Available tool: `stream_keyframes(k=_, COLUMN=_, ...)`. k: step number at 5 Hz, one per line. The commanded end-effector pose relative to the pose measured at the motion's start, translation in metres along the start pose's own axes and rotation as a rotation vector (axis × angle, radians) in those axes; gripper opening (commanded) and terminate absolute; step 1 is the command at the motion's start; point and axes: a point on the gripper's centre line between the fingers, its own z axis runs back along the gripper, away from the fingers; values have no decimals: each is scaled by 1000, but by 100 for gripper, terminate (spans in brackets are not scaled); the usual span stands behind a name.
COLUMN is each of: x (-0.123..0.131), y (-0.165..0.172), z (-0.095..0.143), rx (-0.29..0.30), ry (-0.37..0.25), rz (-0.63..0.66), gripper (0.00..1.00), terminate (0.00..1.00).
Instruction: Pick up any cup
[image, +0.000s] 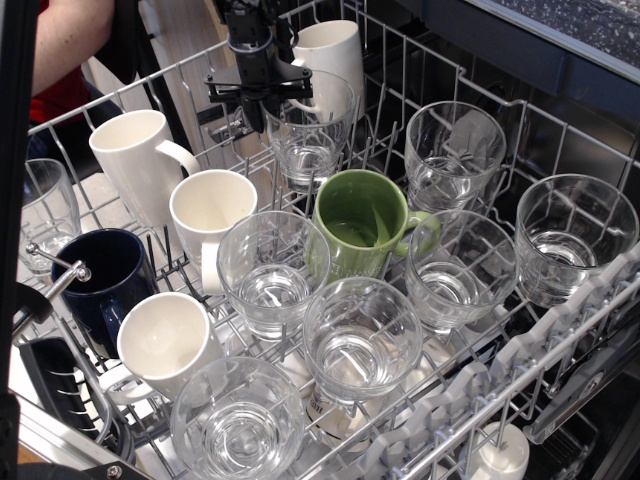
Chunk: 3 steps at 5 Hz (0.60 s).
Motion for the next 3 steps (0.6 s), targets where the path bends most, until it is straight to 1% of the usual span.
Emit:
stream_keyframes(k=1, x=34, y=-7, z=72, rx=-151, ry=-37, rz=-51, gripper=0, terminate=0)
stream_keyframes(k=2, x=39, y=-8, z=89, rx=-181, ry=-14, rz=-41, gripper=0, terminate=0)
stream_keyframes(k=3, x=46, y=-12, z=119, rx=-185, ry=21, rz=-39, gripper=0, terminate=0)
